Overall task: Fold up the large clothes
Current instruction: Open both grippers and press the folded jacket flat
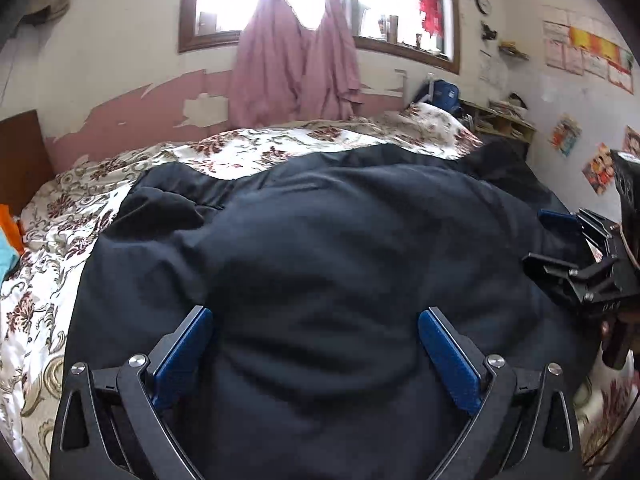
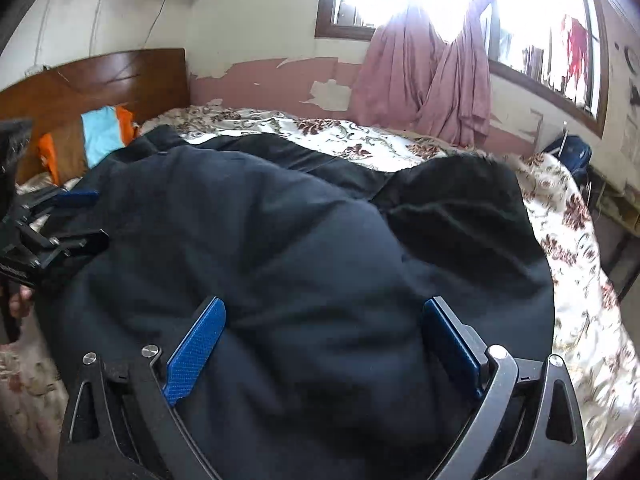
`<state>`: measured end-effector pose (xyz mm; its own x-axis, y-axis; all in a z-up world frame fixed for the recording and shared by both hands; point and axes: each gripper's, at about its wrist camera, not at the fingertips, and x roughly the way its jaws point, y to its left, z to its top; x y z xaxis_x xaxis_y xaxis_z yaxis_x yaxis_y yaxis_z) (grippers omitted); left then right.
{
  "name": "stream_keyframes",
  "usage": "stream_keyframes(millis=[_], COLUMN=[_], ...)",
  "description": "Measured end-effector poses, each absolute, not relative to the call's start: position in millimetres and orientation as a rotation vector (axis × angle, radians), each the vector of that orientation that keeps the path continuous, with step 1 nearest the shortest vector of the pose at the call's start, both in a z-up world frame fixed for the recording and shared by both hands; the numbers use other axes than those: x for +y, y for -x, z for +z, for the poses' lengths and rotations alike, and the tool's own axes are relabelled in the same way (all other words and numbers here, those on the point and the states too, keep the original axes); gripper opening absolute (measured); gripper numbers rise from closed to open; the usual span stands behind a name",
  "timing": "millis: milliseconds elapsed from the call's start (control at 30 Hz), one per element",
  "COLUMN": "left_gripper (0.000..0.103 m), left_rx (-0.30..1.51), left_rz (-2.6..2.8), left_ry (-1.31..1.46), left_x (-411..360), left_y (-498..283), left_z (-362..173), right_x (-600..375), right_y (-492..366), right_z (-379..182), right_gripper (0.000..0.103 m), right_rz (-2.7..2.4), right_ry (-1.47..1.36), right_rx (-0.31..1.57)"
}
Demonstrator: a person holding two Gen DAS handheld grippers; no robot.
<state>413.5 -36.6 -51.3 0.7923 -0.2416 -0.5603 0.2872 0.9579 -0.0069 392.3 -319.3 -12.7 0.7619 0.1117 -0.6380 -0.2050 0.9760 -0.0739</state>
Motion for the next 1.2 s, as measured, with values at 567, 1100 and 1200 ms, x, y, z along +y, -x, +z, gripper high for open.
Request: stream_keyframes(millis=[567,1100,1200], left_gripper=[0.103,0.103,0.103], left_rx=[0.668,0.666,0.675], left_rz=[-0.137,-0.227,-0.239], left_ry=[0.087,0.186,0.21], left_x=[12.6,27.2,29.5], left_y=[-511.6,-544.2,-548.9], left_z=[-59.0,-87.9,-91.1], right_x=[-335.6,-352.8,-354.0], right_y=[-495.4,-536.2,-539.3], right_z=[-23.6,-78.1,-83.6], right_gripper=[0.098,0.102,0.102], right_rz=[0.112,0.182,0.19], right_ry=[0.092,-0.076,-0.098], right_rx=[0.745,0.856,0.866])
